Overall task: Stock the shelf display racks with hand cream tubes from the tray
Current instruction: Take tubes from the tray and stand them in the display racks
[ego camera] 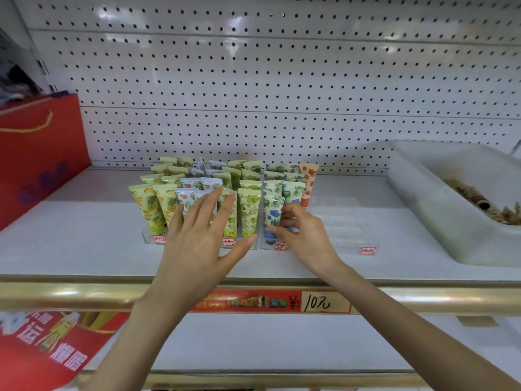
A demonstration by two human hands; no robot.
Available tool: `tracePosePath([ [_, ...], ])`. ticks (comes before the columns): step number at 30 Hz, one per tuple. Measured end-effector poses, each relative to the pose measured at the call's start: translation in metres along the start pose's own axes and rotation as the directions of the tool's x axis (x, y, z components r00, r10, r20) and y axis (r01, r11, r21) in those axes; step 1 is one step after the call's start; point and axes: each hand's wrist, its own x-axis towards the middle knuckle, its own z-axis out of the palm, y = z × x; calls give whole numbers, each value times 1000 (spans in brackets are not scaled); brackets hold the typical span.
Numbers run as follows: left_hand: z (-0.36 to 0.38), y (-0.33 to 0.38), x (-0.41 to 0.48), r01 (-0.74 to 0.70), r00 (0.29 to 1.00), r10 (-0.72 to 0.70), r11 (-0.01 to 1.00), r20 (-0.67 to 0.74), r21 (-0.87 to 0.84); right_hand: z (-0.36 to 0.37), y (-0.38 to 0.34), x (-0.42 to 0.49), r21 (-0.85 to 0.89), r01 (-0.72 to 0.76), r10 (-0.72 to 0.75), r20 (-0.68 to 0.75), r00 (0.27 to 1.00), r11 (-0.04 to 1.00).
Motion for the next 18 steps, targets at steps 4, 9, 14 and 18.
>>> tracePosePath([
  [4,-4,0,-2,-3,1000,3,1000,-10,-9,-4,-1,-1,-4,7,-7,-11,1000,1000],
  [9,-9,1,3,1,1000,-2,999,-12,-37,-24,-8,-5,-12,26,-27,-52,998,1000],
  [14,-18,16,20,-5,1000,3,999,-30,-39,-67,-20,-18,-402,110,-137,-39,990,909],
  [18,-25,36,41,-23,999,22,999,-32,-38,-101,-27,-24,-758,150,-167,55,984,634],
])
